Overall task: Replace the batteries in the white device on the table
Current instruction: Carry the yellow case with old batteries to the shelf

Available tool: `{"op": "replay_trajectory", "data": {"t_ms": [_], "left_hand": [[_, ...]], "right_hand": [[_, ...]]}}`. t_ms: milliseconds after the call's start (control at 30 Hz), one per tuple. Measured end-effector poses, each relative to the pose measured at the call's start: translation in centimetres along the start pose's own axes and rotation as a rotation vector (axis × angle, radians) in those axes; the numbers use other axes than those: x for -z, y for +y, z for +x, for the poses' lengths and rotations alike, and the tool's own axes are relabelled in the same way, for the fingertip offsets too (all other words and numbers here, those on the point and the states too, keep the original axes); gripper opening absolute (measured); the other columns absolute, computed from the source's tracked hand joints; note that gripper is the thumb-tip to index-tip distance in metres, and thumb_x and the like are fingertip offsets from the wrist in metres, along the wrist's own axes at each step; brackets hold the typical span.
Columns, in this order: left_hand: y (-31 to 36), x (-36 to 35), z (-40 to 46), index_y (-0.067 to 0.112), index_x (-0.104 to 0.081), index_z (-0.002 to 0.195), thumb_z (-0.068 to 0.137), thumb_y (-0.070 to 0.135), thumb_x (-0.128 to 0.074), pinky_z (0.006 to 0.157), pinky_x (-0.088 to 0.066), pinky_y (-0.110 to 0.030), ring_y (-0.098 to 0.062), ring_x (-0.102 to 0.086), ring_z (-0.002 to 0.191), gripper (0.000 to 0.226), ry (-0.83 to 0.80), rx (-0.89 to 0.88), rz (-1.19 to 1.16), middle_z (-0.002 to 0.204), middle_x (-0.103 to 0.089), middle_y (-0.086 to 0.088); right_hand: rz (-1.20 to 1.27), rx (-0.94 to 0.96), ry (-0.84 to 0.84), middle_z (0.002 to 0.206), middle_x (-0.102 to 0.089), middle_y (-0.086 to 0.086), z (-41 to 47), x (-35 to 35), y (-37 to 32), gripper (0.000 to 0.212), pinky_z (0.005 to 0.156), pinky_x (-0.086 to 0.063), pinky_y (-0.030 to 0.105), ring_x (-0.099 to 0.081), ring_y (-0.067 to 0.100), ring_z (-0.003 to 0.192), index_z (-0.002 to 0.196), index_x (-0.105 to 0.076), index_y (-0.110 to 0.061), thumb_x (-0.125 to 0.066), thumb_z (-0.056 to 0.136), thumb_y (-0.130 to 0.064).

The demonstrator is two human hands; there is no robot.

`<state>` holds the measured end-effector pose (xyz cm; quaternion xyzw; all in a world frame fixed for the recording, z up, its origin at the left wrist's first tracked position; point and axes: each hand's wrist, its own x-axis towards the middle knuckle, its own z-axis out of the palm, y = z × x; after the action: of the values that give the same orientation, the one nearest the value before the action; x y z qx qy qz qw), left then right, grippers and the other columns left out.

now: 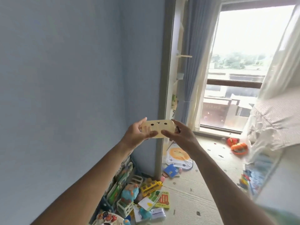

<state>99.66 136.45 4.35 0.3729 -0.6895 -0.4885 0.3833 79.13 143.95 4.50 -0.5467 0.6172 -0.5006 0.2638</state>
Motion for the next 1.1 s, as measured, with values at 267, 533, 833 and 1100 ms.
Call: {"op": "replay_trajectory", "data": {"t_ms": [267, 533, 833, 1100], "left_hand": [[2.3, -18.3, 9.2, 0.02, -0.039, 0.142, 0.055, 0.041, -0.096, 0.097, -0.057, -0.042, -0.026, -0.067, 0.111, 0.106, -0.206, 0.014, -0.065, 0.126, -0.064, -0.011], [4.4, -34.1, 20.7, 0.018, -0.044, 0.128, 0.072, 0.032, -0.089, 0.088, -0.057, -0.029, -0.015, -0.064, 0.103, 0.073, -0.269, -0.053, 0.002, 0.115, -0.062, -0.001], [2.1, -43.4, 35.7, 0.017, -0.046, 0.129, 0.067, 0.039, -0.091, 0.095, -0.058, -0.04, -0.023, -0.064, 0.11, 0.08, -0.305, -0.065, 0.014, 0.122, -0.062, -0.008], [-2.2, -47.9, 53.3, 0.017, -0.047, 0.126, 0.058, 0.046, -0.089, 0.092, -0.058, -0.038, -0.021, -0.065, 0.106, 0.085, -0.312, -0.046, -0.011, 0.119, -0.063, -0.007]], "right_hand": [[-0.034, -0.032, 0.184, 0.094, -0.069, -0.005, 0.9, 16.9, 7.1, 0.068, 0.065, -0.05, 0.014, -0.069, 0.015, 0.086, 0.138, -0.056, -0.026, -0.083, 0.077, -0.04], [-0.09, -0.042, 0.28, 0.087, -0.063, -0.011, 8.0, 31.9, 15.4, 0.081, 0.056, -0.044, 0.004, -0.068, 0.011, 0.086, 0.146, -0.047, -0.019, -0.083, 0.077, -0.039], [-0.121, -0.079, 0.297, 0.091, -0.071, -0.009, 19.8, 40.2, 23.2, 0.068, 0.057, -0.049, 0.008, -0.068, 0.003, 0.074, 0.139, -0.054, -0.021, -0.082, 0.079, -0.036], [-0.164, -0.117, 0.322, 0.094, -0.076, -0.001, 36.5, 44.4, 30.9, 0.086, 0.064, -0.05, 0.011, -0.073, 0.013, 0.08, 0.146, -0.047, -0.023, -0.083, 0.073, -0.049]]}}
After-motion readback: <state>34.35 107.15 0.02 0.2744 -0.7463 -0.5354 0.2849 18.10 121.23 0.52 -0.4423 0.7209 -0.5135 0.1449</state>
